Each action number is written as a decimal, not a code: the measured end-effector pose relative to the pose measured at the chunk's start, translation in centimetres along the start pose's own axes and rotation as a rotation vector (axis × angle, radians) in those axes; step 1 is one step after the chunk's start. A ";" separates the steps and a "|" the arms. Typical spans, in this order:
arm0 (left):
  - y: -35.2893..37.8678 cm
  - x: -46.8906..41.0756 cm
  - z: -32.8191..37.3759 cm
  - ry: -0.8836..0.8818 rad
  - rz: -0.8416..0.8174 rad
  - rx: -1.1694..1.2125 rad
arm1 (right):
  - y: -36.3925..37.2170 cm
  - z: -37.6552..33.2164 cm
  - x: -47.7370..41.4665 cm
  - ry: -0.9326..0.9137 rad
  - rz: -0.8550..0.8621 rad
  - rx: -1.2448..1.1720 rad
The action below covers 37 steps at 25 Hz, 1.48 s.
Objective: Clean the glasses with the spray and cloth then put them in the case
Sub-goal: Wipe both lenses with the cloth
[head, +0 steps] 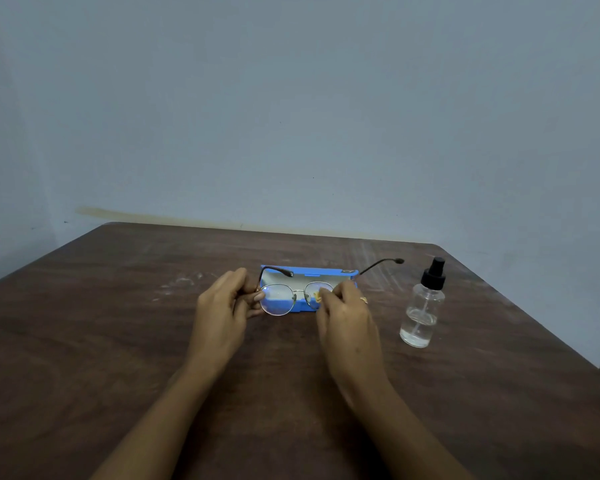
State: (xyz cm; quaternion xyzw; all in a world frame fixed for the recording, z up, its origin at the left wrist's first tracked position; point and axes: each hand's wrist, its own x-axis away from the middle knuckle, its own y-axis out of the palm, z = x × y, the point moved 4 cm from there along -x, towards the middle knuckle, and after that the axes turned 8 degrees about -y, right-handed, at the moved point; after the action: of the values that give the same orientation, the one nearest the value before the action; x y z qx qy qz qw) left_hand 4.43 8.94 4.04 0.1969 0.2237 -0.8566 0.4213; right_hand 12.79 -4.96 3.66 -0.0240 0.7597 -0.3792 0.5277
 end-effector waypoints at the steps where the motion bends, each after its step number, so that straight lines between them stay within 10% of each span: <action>1: -0.1 0.0 0.1 0.010 0.008 -0.012 | 0.2 -0.1 0.1 -0.019 -0.027 -0.005; 37: 0.0 0.7 1.1 0.269 0.049 -0.161 | -0.6 0.4 0.0 0.106 -0.136 -0.034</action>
State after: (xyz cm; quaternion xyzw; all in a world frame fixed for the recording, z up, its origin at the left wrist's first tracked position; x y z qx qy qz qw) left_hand 3.83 7.88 4.55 0.2807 0.3410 -0.7914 0.4227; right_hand 12.87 -5.59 3.96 -0.0640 0.7896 -0.4020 0.4592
